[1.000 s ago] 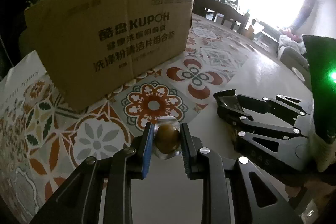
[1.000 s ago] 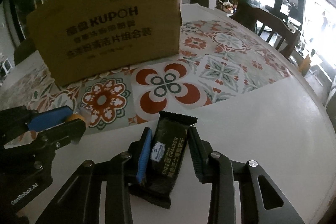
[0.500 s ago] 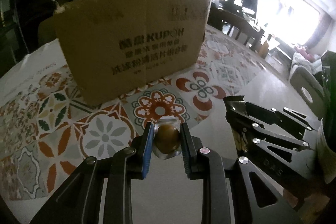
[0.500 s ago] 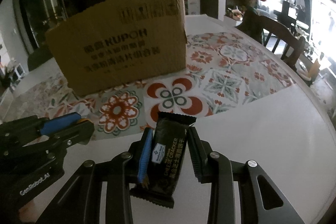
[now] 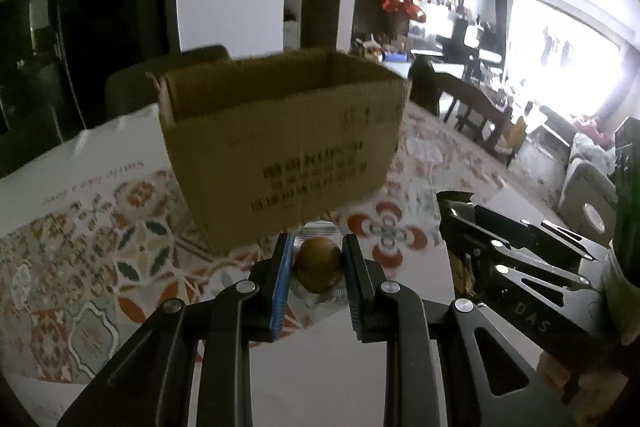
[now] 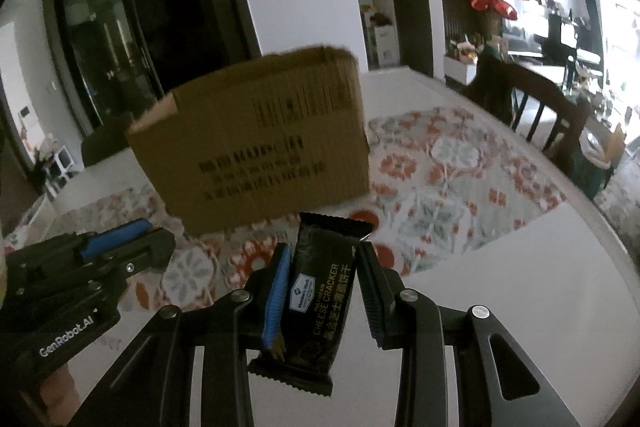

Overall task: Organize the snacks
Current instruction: 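Lift and carry the cake and cracker packet over the box with both tools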

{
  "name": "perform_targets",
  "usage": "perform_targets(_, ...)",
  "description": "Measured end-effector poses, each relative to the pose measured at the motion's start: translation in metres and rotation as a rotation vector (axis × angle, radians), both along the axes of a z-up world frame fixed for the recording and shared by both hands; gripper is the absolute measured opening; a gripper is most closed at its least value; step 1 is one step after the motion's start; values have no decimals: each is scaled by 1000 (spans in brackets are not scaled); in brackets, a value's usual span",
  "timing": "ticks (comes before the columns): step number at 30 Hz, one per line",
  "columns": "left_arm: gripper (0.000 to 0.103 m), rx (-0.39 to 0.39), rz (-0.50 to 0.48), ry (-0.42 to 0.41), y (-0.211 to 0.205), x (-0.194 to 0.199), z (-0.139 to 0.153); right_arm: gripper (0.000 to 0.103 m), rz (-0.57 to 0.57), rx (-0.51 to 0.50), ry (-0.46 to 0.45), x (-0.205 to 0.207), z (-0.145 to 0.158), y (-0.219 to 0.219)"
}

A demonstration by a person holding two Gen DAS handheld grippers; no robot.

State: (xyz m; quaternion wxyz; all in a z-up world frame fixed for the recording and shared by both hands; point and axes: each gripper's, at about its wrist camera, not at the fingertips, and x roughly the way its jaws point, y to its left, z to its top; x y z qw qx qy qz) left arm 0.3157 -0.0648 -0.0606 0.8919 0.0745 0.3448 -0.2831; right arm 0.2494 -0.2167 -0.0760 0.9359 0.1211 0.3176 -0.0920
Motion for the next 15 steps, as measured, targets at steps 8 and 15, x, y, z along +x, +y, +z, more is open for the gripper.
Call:
perform_targets(8,26,-35,54,-82,7,13,34,35,24,-15,-107,16,37,-3)
perform_targets(15,26,-54,86,-133,11,27,56,35,49,-18,-182,34,65,-6)
